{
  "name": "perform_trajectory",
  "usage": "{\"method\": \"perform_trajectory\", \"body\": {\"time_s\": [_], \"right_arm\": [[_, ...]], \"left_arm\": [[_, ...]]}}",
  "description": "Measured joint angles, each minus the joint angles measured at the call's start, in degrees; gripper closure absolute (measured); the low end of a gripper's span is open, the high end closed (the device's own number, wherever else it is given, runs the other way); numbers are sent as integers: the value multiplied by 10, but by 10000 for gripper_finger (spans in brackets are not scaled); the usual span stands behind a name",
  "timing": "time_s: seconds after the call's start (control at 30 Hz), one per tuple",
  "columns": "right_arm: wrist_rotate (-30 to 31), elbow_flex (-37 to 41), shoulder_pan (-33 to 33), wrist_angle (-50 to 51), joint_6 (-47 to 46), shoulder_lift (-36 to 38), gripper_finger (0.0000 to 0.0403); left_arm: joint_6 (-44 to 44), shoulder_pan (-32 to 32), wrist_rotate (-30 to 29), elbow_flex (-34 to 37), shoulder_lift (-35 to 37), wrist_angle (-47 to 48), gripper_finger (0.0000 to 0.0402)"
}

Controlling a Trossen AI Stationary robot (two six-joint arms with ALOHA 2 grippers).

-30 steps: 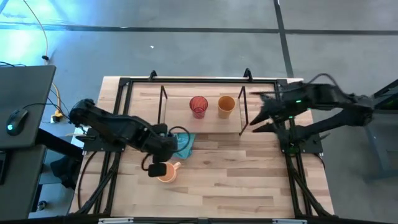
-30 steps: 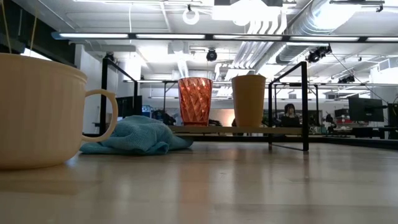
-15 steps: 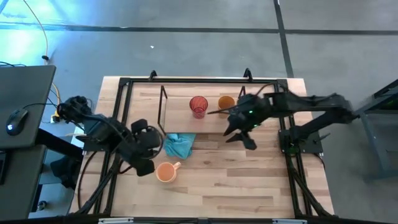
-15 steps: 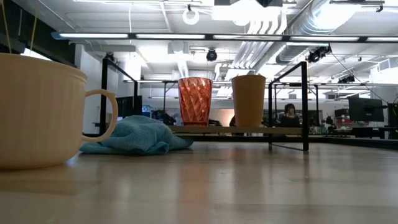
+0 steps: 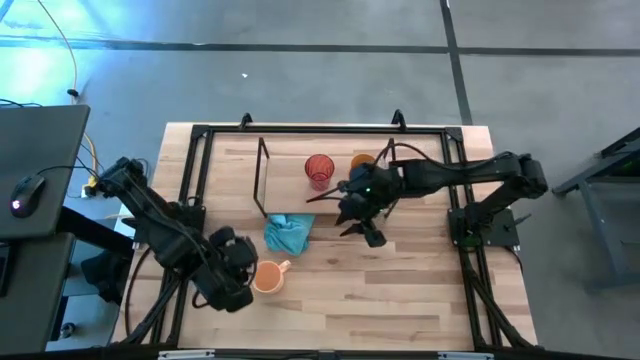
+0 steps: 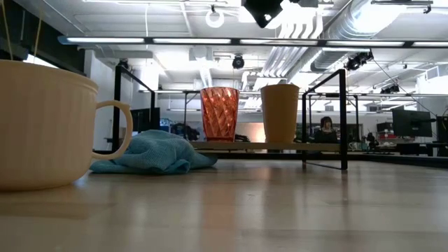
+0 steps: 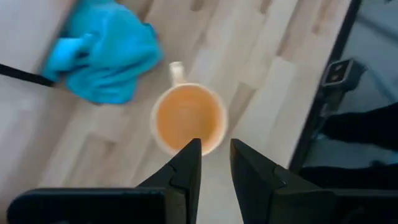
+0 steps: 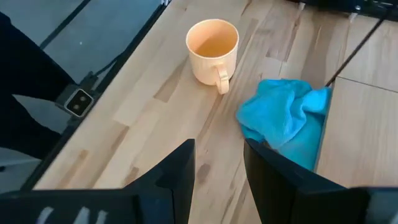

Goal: Stack small to large cups/mugs on shelf
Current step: Put the light yellow mug on the shelf

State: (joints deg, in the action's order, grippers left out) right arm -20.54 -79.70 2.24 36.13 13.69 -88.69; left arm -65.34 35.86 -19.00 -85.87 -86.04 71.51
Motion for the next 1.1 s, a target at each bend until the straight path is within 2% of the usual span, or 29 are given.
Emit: {"method": "perform_trajectory", "body": {"time_s": [0.27, 0.53, 0.77, 0.93, 1.1], "right_arm": [[-40, 0, 0, -32, 34, -46, 273], [-82, 0, 0, -110, 48, -94, 273], [-100, 0, 0, -177, 44, -131, 273], [-101, 0, 5, -237, 28, -158, 273], [-129, 0, 15, -307, 9, -191, 273]], "left_arm": [[-110, 28, -36, 65, 0, -94, 328], [-177, 48, -31, 88, -8, -140, 328], [-209, 47, 17, 88, -46, -118, 328], [-252, 56, 20, 88, -62, -71, 328], [-298, 81, 15, 88, -61, -35, 328]]}}
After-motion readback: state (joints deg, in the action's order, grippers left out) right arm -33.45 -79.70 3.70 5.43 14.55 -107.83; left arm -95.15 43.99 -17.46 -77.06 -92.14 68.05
